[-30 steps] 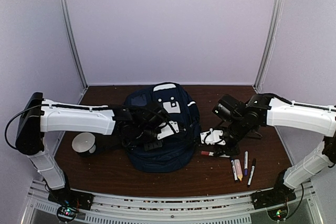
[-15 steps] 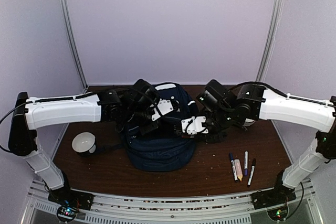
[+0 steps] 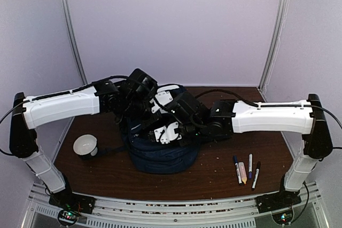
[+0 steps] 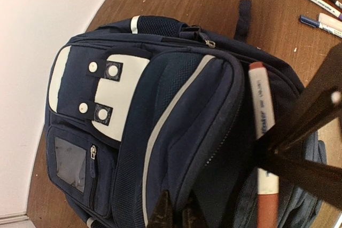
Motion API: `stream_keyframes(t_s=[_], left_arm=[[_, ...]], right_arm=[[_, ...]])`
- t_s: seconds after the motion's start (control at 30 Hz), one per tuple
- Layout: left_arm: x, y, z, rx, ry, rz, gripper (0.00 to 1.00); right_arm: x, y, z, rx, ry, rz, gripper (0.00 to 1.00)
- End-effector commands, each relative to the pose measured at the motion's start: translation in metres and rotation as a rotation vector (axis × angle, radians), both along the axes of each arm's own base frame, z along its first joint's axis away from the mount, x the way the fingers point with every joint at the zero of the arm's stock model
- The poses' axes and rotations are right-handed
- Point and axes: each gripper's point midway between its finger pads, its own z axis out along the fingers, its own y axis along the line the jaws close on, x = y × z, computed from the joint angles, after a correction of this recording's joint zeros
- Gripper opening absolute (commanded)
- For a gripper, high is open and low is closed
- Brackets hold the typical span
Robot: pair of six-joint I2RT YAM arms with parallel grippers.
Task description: Pack the student bag
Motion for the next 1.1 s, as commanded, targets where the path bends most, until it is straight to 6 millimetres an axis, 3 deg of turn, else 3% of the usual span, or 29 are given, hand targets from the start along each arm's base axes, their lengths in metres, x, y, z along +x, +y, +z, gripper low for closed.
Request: stream_keyframes(t_s=[0.0, 0.23, 0.33, 0.4, 0.6, 0.83, 0.97, 1.07], left_arm=[[0.01, -0.02, 0.068, -0.214, -0.092, -0.009, 0.0], [0.011, -0.017, 0.074, -0.223, -0.097, -0.01, 0.0], [0.01, -0.017, 0.074, -0.224, -0.095, -0.012, 0.0], [0.01, -0.015, 0.073, -0.222, -0.095, -0.007, 0.0], [0.012, -0.014, 0.063, -0.217, -0.086, 0.005, 0.0], [0.015, -0.014, 0.057, -0.217, -0.076, 0.014, 0.0], [0.017, -0.012, 0.05, -0.206, -0.065, 0.025, 0.0], [0.024, -0.01, 0.045, -0.205, -0.055, 0.06, 0.0]], right_arm=[[0.026, 0.02, 0.001, -0.021, -0.136, -0.006, 0.0], [0.05, 0.042, -0.005, 0.031, -0.233, -0.035, 0.0], [0.06, 0.046, 0.005, 0.097, -0.284, -0.077, 0.35], [0.057, 0.043, 0.007, 0.115, -0.283, -0.068, 0.43], [0.025, 0.031, 0.011, 0.118, -0.149, -0.013, 0.43], [-0.02, 0.002, 0.017, 0.173, 0.081, -0.004, 0.43], [-0.052, -0.021, 0.018, 0.205, 0.239, -0.01, 0.43], [-0.075, -0.049, 0.007, 0.162, 0.332, -0.019, 0.42]])
